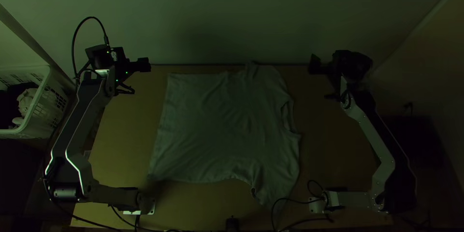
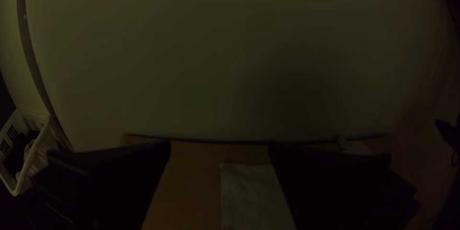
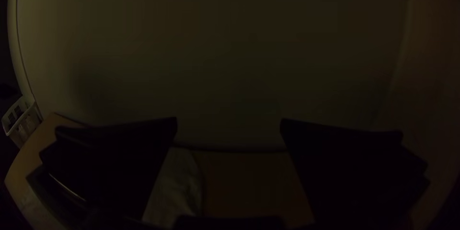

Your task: Fold the t-shirt

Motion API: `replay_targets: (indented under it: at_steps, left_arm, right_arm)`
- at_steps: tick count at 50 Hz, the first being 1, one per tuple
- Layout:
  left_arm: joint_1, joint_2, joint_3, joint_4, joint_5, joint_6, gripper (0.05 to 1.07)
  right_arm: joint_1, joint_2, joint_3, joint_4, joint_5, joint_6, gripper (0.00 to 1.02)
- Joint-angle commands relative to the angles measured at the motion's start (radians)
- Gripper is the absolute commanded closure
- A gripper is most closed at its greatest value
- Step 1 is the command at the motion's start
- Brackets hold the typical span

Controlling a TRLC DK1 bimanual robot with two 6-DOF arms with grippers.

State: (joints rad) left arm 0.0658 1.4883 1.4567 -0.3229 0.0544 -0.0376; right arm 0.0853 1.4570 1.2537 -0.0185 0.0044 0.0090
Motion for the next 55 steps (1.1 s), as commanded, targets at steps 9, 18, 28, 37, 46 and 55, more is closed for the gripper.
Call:
replay_targets:
  at_steps: [9,18,28,37,46,55]
  left_arm:
    - [-0.018,0.228,0.179,-0.081,-0.008,-0.047,0.11]
    - [-0.029,0.382,0.277,-0.13,-0.008,-0.058,0.11]
    - [-0.035,0.537,0.398,-0.18,-0.01,-0.061,0.17]
    - [-0.046,0.664,0.518,-0.223,-0.025,-0.058,0.17]
    - [-0.061,0.773,0.639,-0.265,-0.047,-0.051,0.17]
    - [-0.083,0.865,0.737,-0.335,-0.122,-0.022,0.17]
  right_arm:
    - [0.039,0.19,0.122,-0.009,0.006,0.045,0.04]
    - [0.051,0.299,0.204,-0.037,0.006,0.088,0.04]
    - [0.067,0.433,0.335,-0.133,0.006,0.128,0.04]
    - [0.073,0.534,0.444,-0.195,0.005,0.151,0.04]
    - [0.08,0.615,0.532,-0.247,0.006,0.166,0.04]
    - [0.082,0.66,0.575,-0.262,0.006,0.189,0.04]
